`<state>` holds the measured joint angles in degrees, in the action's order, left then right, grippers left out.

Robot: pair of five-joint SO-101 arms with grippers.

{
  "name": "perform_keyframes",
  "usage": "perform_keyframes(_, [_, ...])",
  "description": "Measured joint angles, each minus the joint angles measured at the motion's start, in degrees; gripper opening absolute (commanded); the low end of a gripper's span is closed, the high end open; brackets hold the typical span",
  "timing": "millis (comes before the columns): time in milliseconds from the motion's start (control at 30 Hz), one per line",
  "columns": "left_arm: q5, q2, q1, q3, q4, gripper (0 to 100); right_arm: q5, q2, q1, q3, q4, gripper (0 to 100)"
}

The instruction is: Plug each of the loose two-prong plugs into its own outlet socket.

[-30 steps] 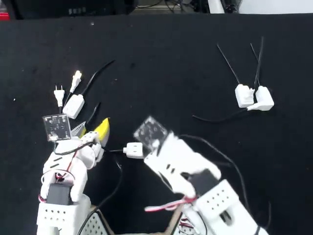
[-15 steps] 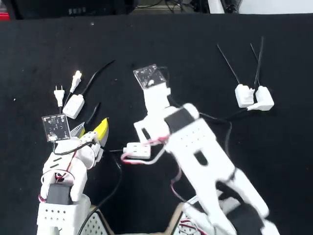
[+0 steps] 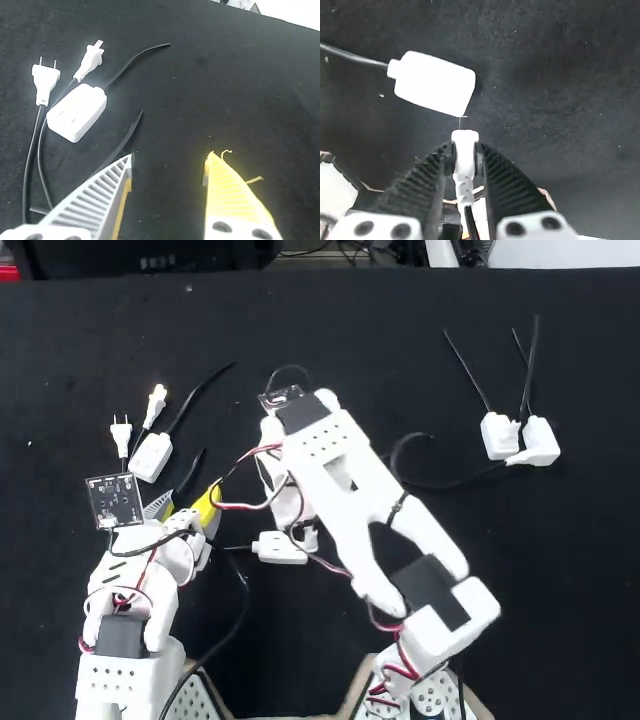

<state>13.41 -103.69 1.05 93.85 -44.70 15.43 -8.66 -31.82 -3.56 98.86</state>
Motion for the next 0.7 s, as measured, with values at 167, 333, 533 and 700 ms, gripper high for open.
perform_keyframes(167, [0.0,0.0,0.0,0.0,0.0,23,10.3,-0.7,-0.2,0.3,0.0,1.1])
perform_keyframes(333, [0.0,0.0,0.0,0.0,0.0,23,14.2,-0.7,-0.4,0.3,0.0,1.1])
perform_keyframes(533, [0.0,0.0,-0.5,0.0,0.0,23,14.9,-0.7,-1.9,0.8,0.0,1.1])
perform_keyframes(700, [0.0,0.0,-2.5,0.0,-0.7,23,14.9,-0.7,-1.9,1.6,0.0,1.1])
